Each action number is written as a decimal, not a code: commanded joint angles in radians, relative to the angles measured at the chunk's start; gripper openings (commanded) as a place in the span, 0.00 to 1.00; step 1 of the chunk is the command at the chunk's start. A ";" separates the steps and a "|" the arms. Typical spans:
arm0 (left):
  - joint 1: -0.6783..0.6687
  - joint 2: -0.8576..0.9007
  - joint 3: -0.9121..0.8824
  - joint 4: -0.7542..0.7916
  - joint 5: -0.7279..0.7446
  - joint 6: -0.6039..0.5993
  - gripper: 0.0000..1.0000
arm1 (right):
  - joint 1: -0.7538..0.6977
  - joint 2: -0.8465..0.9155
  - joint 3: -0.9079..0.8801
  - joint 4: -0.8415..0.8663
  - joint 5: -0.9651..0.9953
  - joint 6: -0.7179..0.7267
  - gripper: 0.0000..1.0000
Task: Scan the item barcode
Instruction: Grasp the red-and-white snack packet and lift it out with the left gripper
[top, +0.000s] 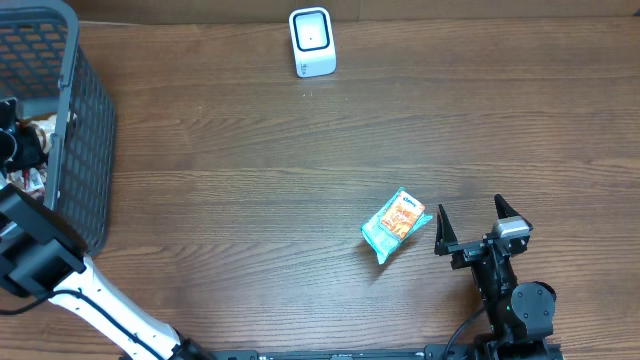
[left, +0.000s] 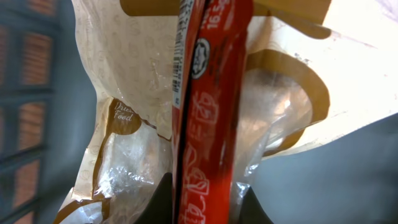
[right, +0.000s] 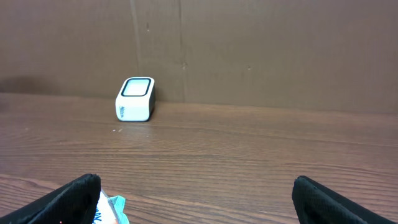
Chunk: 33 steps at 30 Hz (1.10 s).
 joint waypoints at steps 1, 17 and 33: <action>-0.002 -0.129 -0.003 0.012 0.029 -0.058 0.04 | 0.003 -0.010 -0.011 0.002 0.013 0.002 1.00; -0.025 -0.493 -0.003 0.053 0.027 -0.231 0.04 | 0.003 -0.010 -0.011 0.002 0.013 0.002 1.00; -0.381 -0.876 -0.003 -0.204 0.025 -0.409 0.04 | 0.003 -0.010 -0.011 0.002 0.013 0.002 1.00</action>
